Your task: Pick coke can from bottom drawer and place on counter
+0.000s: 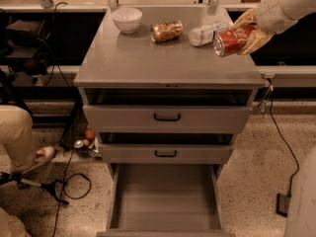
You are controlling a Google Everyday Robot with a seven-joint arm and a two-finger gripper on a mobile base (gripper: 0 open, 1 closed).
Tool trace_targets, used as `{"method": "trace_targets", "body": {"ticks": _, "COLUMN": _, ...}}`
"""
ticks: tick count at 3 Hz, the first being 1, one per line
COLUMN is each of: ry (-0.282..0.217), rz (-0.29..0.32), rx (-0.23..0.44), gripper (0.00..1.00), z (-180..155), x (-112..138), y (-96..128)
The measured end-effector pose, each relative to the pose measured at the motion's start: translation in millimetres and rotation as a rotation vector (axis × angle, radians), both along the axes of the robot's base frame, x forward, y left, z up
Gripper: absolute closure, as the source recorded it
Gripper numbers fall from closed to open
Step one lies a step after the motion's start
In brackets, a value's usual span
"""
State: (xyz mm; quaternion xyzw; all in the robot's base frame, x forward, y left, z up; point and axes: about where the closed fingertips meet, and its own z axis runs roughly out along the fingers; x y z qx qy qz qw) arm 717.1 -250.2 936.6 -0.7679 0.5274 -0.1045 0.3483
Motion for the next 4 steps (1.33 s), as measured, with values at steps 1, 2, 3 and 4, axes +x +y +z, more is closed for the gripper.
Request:
{"method": "trace_targets", "body": {"ticks": 1, "ry": 0.01, "rz": 0.014, "rx": -0.015, "gripper": 1.0, "z": -6, "x": 11, "y": 9}}
{"method": "trace_targets", "body": {"ticks": 2, "ry": 0.019, "rz": 0.075, "rx": -0.008, "gripper": 1.0, "z": -12, "x": 16, "y": 31}}
{"method": "trace_targets", "body": {"ticks": 3, "ry": 0.022, "rz": 0.123, "rx": 0.003, "gripper": 1.0, "z": -15, "x": 19, "y": 48}}
{"method": "trace_targets", "body": {"ticks": 4, "ry": 0.026, "rz": 0.154, "rx": 0.011, "gripper": 1.0, "z": -17, "x": 21, "y": 60}}
